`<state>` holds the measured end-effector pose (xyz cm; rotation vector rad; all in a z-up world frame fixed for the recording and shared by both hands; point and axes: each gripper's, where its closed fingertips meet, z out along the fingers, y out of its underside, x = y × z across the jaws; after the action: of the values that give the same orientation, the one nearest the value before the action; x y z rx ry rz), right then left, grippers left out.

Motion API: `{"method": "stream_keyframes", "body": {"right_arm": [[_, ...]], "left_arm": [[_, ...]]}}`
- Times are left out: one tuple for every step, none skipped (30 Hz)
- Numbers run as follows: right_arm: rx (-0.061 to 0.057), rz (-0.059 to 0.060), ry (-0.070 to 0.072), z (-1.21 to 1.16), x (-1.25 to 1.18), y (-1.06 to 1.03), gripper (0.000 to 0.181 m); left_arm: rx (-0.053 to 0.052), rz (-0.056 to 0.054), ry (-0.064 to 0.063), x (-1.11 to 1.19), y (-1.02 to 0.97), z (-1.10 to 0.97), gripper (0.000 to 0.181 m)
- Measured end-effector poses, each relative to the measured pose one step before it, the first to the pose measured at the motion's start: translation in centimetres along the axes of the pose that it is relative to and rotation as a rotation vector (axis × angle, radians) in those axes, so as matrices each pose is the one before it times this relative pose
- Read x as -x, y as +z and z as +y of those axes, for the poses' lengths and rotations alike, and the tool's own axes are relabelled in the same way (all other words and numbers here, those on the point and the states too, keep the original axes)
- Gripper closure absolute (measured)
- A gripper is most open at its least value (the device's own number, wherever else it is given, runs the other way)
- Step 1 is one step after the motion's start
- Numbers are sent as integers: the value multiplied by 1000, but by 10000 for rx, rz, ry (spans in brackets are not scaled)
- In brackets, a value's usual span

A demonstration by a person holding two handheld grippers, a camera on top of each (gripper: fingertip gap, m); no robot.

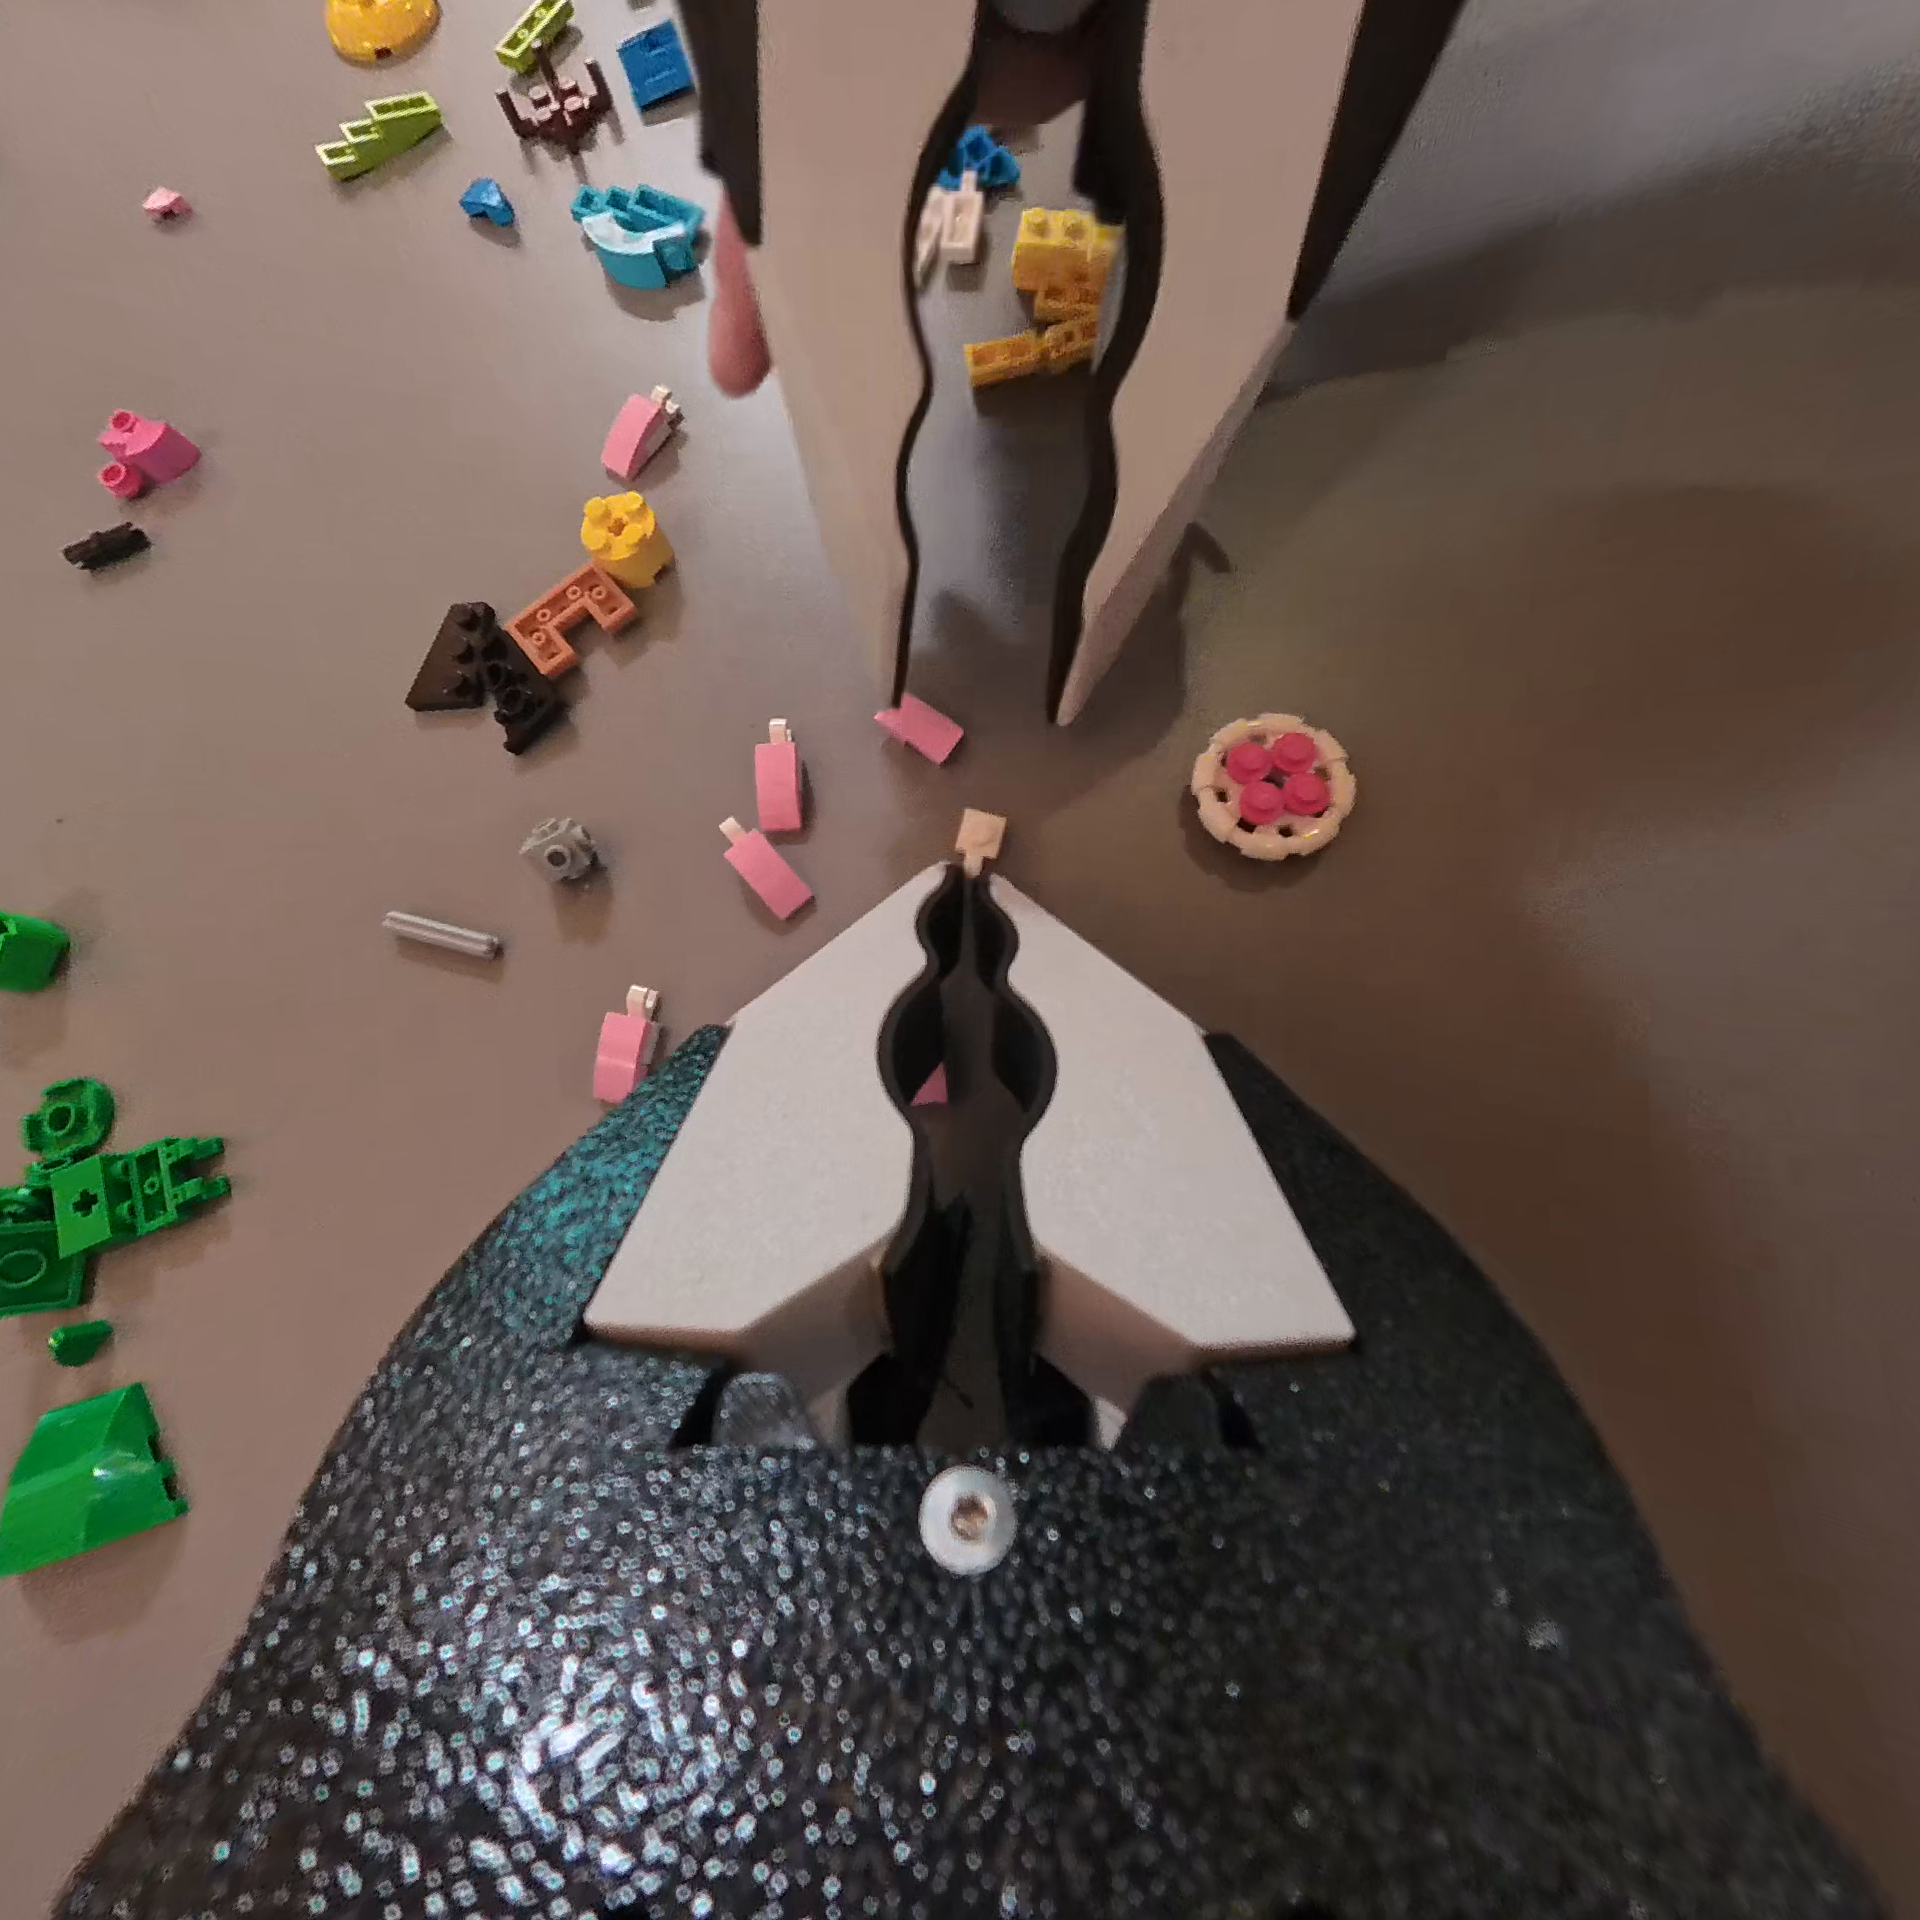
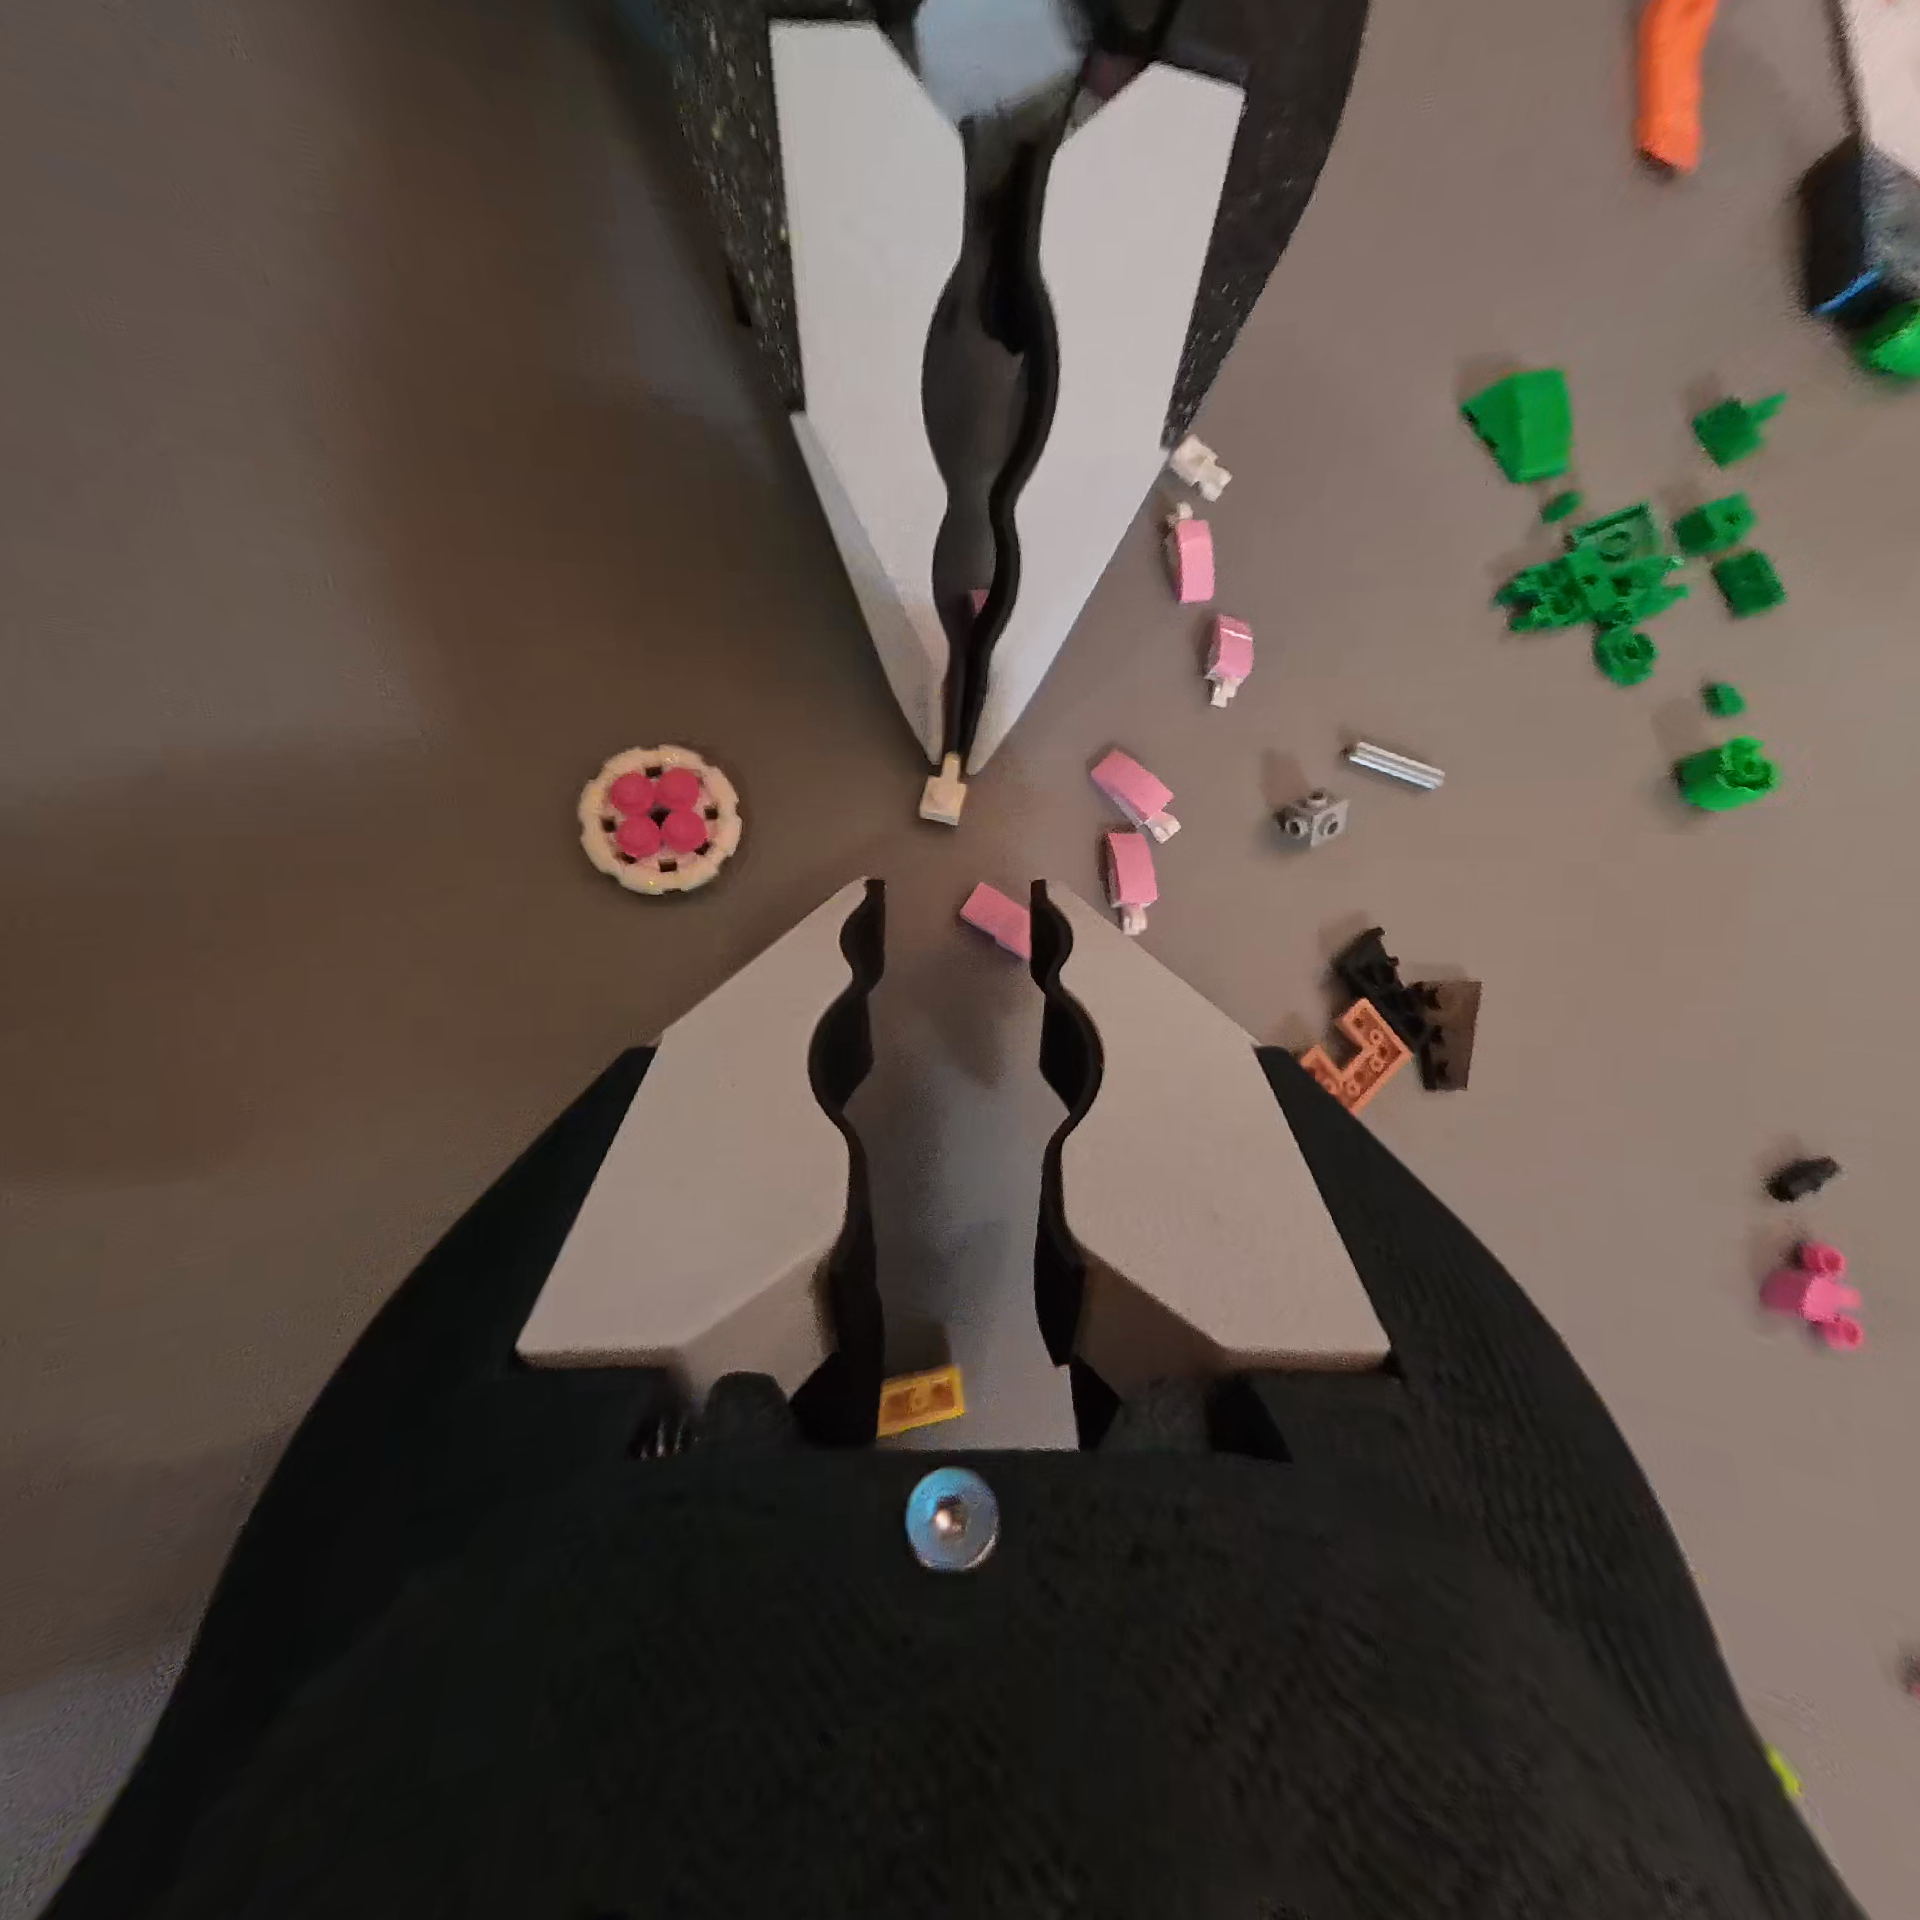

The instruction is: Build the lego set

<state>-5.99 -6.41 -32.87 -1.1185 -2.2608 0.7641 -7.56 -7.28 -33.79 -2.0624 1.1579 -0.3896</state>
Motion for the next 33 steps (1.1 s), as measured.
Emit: {"method": "stream_keyframes", "body": {"right_arm": [[230,-268,-76,247,-47,301,152],[182,-239,-49,189,-56,250,151],[-65,-230,40,-200,-51,57,150],[169,-170,29,170,-88,49,150],[133,-45,52,123,-204,-34,153],[149,17,75,187,-186,-71,161],[159,42,136,230,-134,-70,164],[88,12,228,167,-5,-77,167],[63,54,335,143,-19,-54,171],[-1,10,377,42,77,-42,174],[-58,-3,366,-9,154,-22,174],[-73,91,336,-45,48,-3,174],[-140,40,237,-130,171,18,174],[-196,22,205,-248,252,34,174],[-178,147,213,-305,35,38,174],[-169,67,160,-344,157,37,174],[-135,32,132,-361,203,47,174],[-19,143,87,-255,13,76,174],[104,72,-20,-95,105,94,174],[138,116,-66,-69,35,121,174],[206,120,-80,12,2,126,174],[249,29,-98,103,103,108,174],[222,75,-89,75,11,106,174],[210,98,-89,81,-61,88,174],[149,15,-82,20,43,46,174],[92,25,-38,-56,-15,24,174],[90,24,0,-33,-35,46,174],[107,-18,17,25,16,33,174],[72,-6,16,16,-14,31,174],[51,-20,28,16,6,27,174],[38,-16,43,16,-13,26,174],[33,-11,26,29,-2,25,174],[28,-37,13,22,74,61,174]], "left_arm": [[-6,27,32,-49,-7,13,181],[-2,8,28,-16,-12,6,181],[-1,0,25,-5,-2,-1,181],[1,-4,1,6,-1,1,181],[8,1,-20,2,3,4,181],[14,0,-29,-3,-8,6,181],[4,-6,-14,1,7,-4,181],[2,-10,0,0,0,0,181],[7,-11,5,4,-4,7,181],[6,-10,-4,1,0,-11,181],[9,-7,-37,1,3,6,181],[14,-8,-37,11,-3,2,181],[18,-18,-37,-3,-4,3,181],[24,-32,-39,12,7,-4,181],[27,-57,-32,27,18,-16,181],[30,-62,-37,33,25,-21,181],[47,-55,-31,18,34,-19,181],[57,-59,-4,17,31,-27,181],[59,-67,9,15,24,-23,181],[58,-59,1,12,24,-23,181],[55,-54,13,16,9,-11,181],[40,-42,-3,12,16,-11,181],[24,-27,-20,6,16,-18,181],[24,-14,-6,1,1,-2,181],[21,-13,29,1,6,2,181],[15,-19,21,1,0,3,181],[16,-17,20,-1,-8,-2,181],[17,-18,39,-2,-1,3,181],[12,-18,26,4,2,-2,181],[10,-10,16,0,3,-2,181],[6,-2,5,1,-7,-4,181],[5,0,10,0,1,1,181],[8,3,8,-9,-3,-8,181]]}}
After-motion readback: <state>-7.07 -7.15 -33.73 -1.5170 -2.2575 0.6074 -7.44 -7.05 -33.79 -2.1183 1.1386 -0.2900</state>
